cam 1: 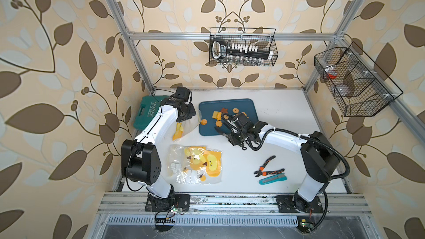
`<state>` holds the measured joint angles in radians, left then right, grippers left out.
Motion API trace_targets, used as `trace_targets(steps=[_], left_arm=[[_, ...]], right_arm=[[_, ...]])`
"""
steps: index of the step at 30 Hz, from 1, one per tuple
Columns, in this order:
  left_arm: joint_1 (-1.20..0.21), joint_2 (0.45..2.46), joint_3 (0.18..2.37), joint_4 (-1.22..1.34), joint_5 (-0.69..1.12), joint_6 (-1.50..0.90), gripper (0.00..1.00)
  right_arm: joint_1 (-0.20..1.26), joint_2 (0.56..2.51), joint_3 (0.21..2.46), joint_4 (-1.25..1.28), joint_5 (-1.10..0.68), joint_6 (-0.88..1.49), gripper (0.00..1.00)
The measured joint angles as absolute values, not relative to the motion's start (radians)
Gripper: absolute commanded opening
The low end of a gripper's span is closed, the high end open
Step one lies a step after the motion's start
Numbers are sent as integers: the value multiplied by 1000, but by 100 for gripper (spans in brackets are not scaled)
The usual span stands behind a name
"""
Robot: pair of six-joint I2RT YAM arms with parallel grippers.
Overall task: Put the cookies into a resealable bag to prevent moisture
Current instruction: Pick up the cookie from the tray.
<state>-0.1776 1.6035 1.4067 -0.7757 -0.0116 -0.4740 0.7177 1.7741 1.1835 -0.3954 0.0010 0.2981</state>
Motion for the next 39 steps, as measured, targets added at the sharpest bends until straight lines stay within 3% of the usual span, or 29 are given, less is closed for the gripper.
trace_targets(steps=[5,14,30,39], left_arm=[[-178,1613,1407,-759,21,-474,0],[-178,1658,1407,-743,62,-475,0],[-178,1746,1435,-706,158,-476,0],[-190,1746,1435,-701,185,-475,0]], right_arm=[[715,1811,1213,-404,5,297,54],[701,1871,1272,-407,4,286,39],[700,1591,1179,-356,31,266,32],[768,1690,1316,-385,-15,154,30]])
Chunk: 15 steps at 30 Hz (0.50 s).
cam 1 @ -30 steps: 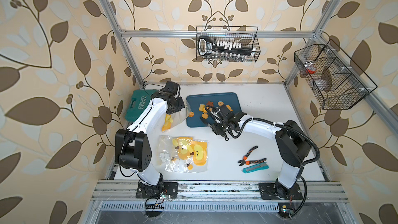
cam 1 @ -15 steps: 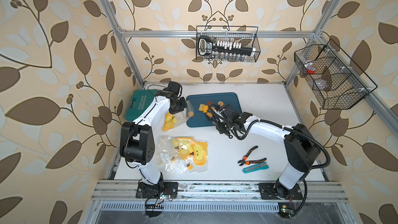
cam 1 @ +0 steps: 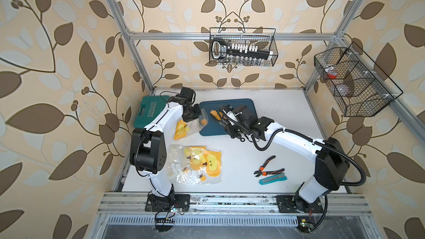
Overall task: Put the cookies into a resealable bag to prevent moisture
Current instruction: Pick up the cookie from the tray, then place the cookie in the ziploc bag.
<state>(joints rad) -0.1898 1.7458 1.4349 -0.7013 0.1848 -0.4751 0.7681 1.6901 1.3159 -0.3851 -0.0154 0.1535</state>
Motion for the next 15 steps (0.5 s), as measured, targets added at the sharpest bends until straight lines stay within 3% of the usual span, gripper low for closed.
trace_targets(steps=[15], left_arm=[[-211,1745,1435,-684,188,-472,0]], right_arm=[[811,1939,1532,-540,15,58,30]])
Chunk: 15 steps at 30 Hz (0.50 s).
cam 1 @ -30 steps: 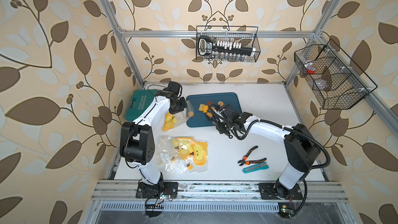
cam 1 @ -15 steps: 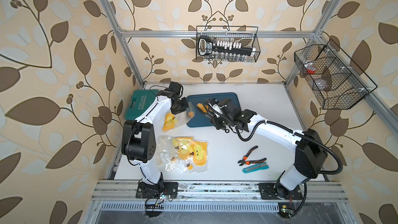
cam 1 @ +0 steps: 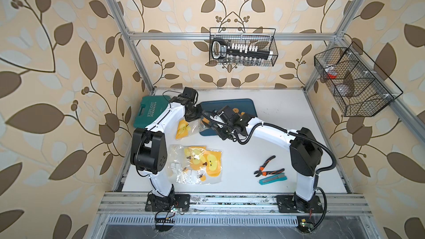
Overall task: Put the cookies into a resealable bag to prevent moisture
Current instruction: Place the cookie in the ziploc bag.
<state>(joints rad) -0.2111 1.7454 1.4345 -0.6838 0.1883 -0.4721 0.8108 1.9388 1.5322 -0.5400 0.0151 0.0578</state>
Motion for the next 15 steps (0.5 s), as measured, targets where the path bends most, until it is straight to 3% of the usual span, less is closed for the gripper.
trace_targets(steps=[5,10,15], left_arm=[[-217,1745,1435,-683,197,-472,0],[-218,1745,1435,-677,202,-472,0],[-218,1745,1433,-677,202,-472,0]], right_arm=[[819,1950,1549,-550,-25,42,33],[819,1950,1561,-539,-49,28,58],[819,1948,1560,-532,-33,26,57]])
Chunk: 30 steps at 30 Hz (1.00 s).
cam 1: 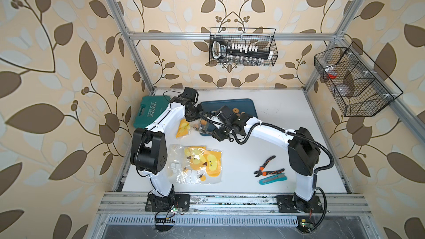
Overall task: Put the cookies into a resealable bag to prevent moisture
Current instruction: Place the cookie in the ziploc bag, then pick up the cookie from the tray.
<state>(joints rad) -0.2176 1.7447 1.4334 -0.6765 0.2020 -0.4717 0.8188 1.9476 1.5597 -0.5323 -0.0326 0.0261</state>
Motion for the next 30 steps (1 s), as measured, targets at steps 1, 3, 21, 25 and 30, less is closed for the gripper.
trace_targets(steps=[1,3,21,25,30], left_arm=[[-218,1744,1433,-676,202,-472,0],[-218,1744,1433,-676,201,-472,0],[-215,1708,1403,-679,105,-490,0],[-205,1641,1360,-676,70,-502,0],[-199,1555,1323,-663,40,-506,0]], right_arm=[[819,1943,1557,-531,-29,26,56],[819,1919,1529,-518,-18,29,53],[749,1485,1022,-270,56,215,42],[745,1583,1030,-271,42,207,43],[746,1741,1115,-303,-21,161,45]])
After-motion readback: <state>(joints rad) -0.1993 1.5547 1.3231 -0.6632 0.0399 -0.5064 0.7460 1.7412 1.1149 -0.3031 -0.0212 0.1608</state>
